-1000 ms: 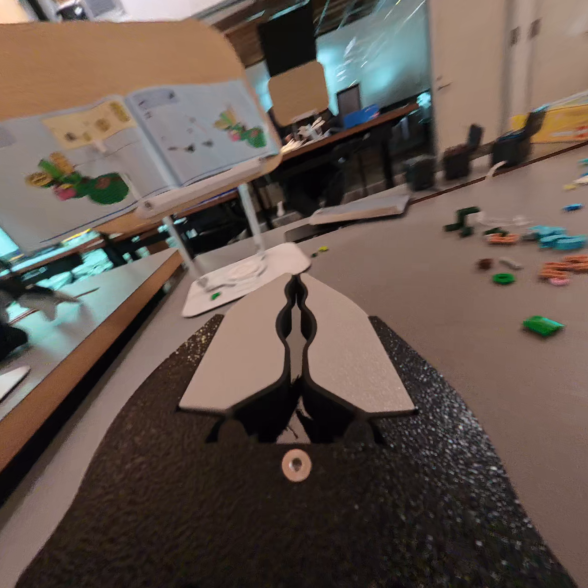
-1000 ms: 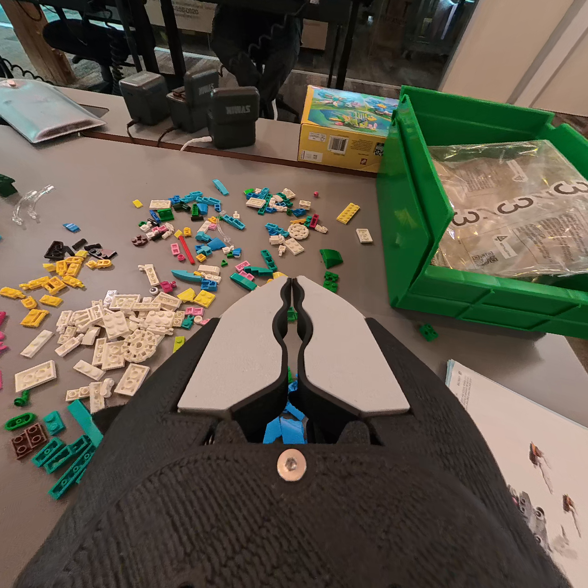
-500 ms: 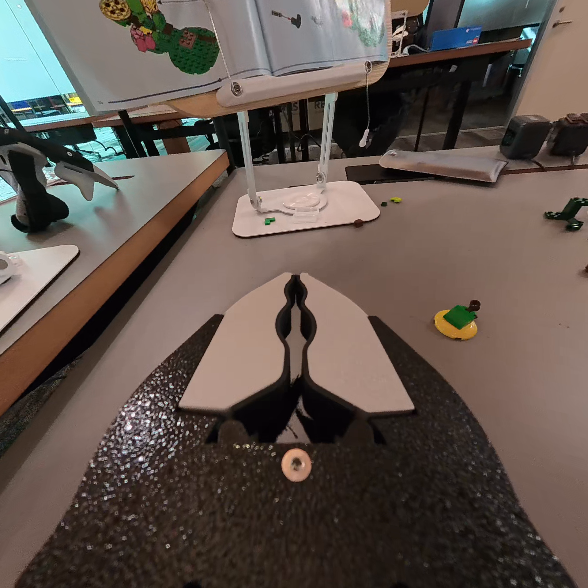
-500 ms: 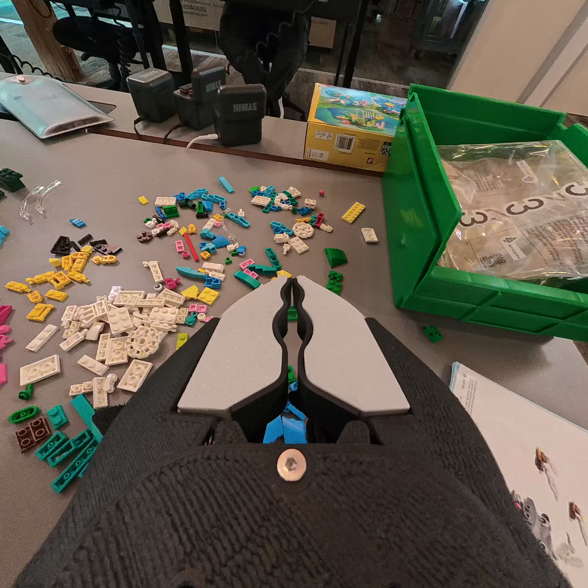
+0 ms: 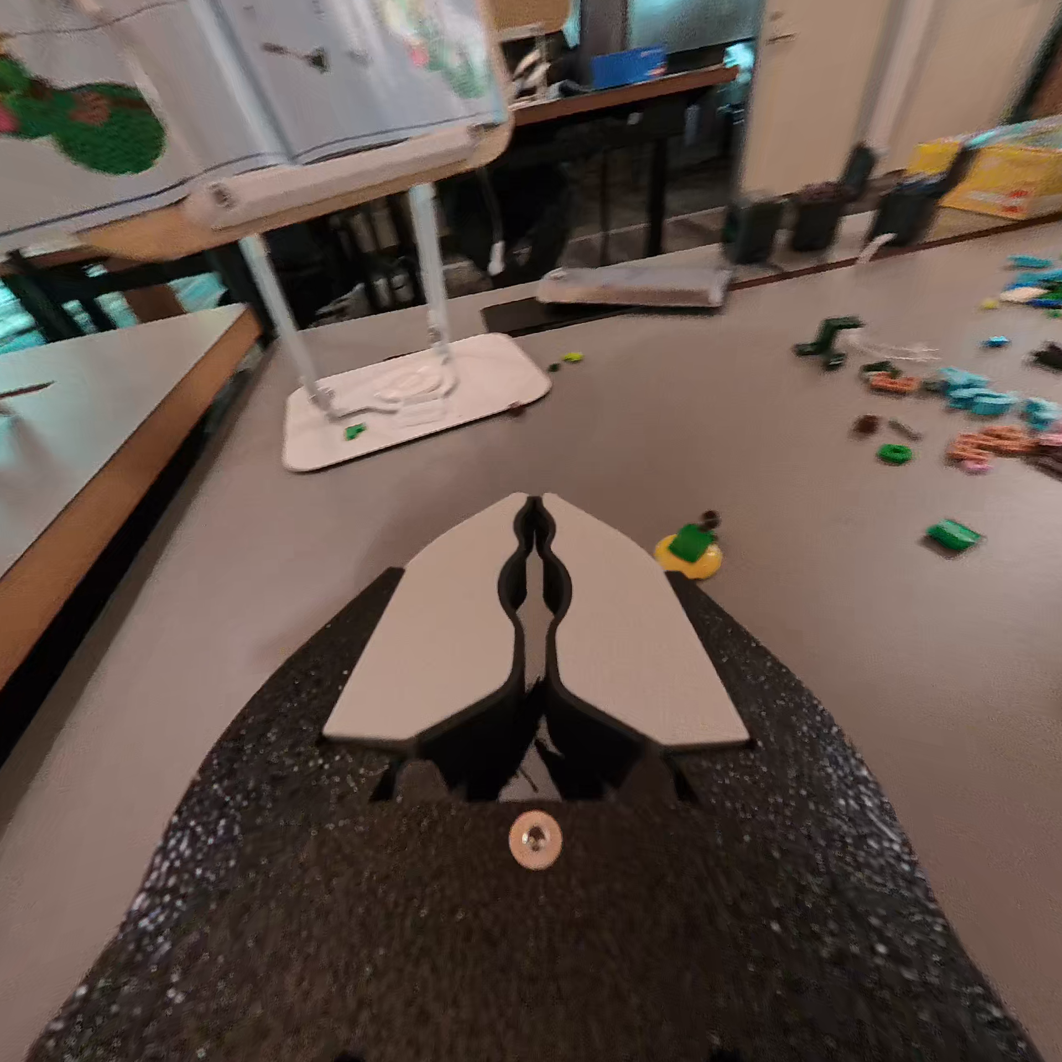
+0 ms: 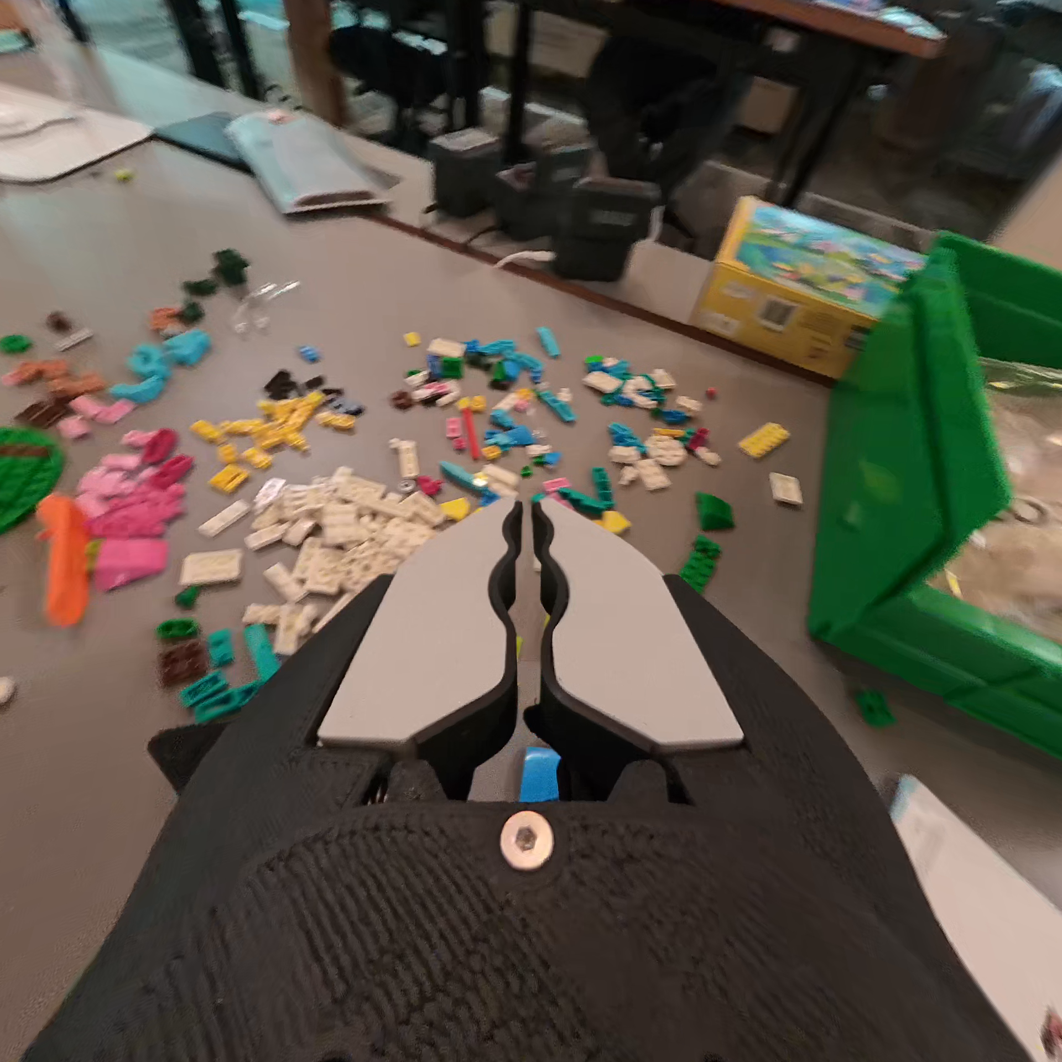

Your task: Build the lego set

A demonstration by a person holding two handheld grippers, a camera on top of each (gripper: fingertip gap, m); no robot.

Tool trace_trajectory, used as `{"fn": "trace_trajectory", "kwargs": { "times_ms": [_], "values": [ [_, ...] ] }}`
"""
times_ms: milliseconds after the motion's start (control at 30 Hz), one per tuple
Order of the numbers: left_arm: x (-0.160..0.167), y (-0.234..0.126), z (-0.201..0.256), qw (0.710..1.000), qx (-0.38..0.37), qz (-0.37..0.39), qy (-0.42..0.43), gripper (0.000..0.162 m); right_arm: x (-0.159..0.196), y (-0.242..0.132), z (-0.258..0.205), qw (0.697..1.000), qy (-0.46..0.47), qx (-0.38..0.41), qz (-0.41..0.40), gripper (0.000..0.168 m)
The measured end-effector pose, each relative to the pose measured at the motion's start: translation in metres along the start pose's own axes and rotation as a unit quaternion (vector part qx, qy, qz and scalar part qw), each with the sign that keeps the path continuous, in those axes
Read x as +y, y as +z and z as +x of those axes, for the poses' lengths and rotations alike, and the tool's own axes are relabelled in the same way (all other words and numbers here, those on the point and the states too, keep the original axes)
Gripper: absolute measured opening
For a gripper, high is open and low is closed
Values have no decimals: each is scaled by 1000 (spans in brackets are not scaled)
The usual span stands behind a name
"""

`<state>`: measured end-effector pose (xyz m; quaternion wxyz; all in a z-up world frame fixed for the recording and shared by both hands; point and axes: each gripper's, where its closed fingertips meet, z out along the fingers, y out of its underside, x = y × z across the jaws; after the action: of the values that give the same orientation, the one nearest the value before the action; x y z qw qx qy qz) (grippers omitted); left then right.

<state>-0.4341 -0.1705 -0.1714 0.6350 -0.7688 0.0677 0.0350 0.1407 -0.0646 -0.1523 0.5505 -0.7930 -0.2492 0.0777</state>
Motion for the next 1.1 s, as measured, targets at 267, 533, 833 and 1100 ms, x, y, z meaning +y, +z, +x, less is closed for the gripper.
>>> {"fn": "trace_trajectory", "kwargs": {
  "times_ms": [267, 533, 833, 1100],
  "values": [
    [1, 3, 66, 985, 171, -24, -13, 25, 19, 8, -74, 975, -156, -150, -45, 17],
    [3, -11, 127, 944, 325, -49, -1, 55, 11, -7, -110, 956, -135, -259, -10, 41],
    [16, -9, 165, 917, 388, -82, -31, 84, 7, 4, -134, 951, -115, -286, -24, 49],
    [29, -6, 190, 902, 414, -119, 15, 83, -38, 99, -218, 895, -249, -364, -61, 25]
  ]
}}
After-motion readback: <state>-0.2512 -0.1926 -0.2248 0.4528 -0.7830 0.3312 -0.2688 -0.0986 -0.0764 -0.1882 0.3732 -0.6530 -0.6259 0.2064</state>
